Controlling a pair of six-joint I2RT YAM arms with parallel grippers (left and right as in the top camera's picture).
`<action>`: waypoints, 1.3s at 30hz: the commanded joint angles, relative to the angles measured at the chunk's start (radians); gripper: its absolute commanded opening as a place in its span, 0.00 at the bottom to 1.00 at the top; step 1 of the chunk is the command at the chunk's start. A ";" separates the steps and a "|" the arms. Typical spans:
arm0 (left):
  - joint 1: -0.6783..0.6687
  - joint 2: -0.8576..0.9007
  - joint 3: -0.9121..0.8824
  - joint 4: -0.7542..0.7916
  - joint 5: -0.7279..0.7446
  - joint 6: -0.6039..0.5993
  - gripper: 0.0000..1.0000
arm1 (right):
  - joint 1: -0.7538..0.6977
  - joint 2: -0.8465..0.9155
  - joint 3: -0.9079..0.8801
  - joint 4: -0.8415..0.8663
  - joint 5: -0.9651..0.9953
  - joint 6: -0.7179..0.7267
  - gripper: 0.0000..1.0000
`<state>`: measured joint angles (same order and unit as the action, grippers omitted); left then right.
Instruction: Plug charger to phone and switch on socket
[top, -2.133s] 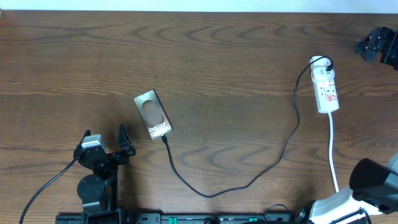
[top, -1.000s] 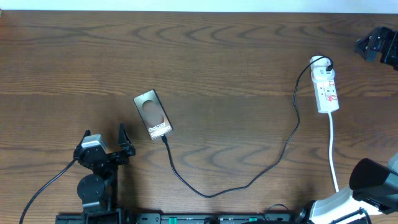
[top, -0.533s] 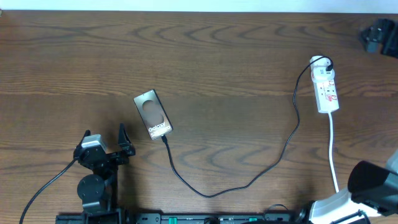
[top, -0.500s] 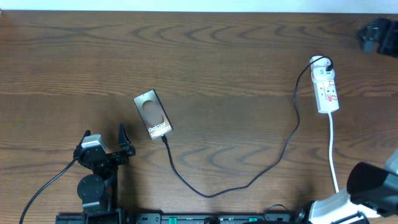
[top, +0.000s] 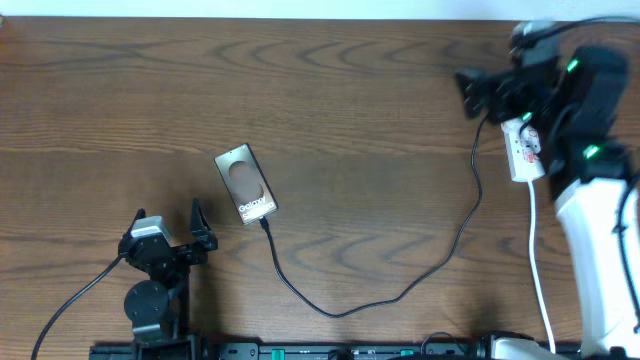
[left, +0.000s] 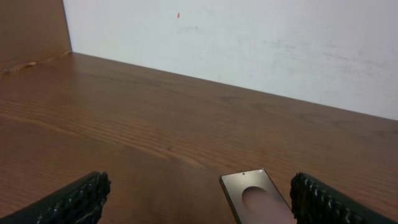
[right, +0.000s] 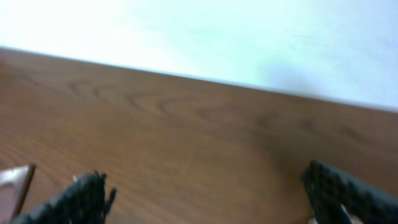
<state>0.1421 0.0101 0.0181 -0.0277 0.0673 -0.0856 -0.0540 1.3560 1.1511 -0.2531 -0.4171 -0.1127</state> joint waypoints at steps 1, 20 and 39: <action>0.003 -0.005 -0.014 -0.039 0.002 -0.009 0.95 | 0.038 -0.096 -0.197 0.158 -0.004 0.000 0.99; 0.003 -0.005 -0.014 -0.039 0.002 -0.008 0.95 | 0.051 -0.740 -0.892 0.489 0.129 0.000 0.99; 0.003 -0.005 -0.014 -0.039 0.002 -0.009 0.95 | 0.032 -1.159 -1.146 0.342 0.263 0.000 0.99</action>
<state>0.1421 0.0101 0.0185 -0.0288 0.0673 -0.0856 -0.0128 0.2386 0.0097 0.1146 -0.2043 -0.1131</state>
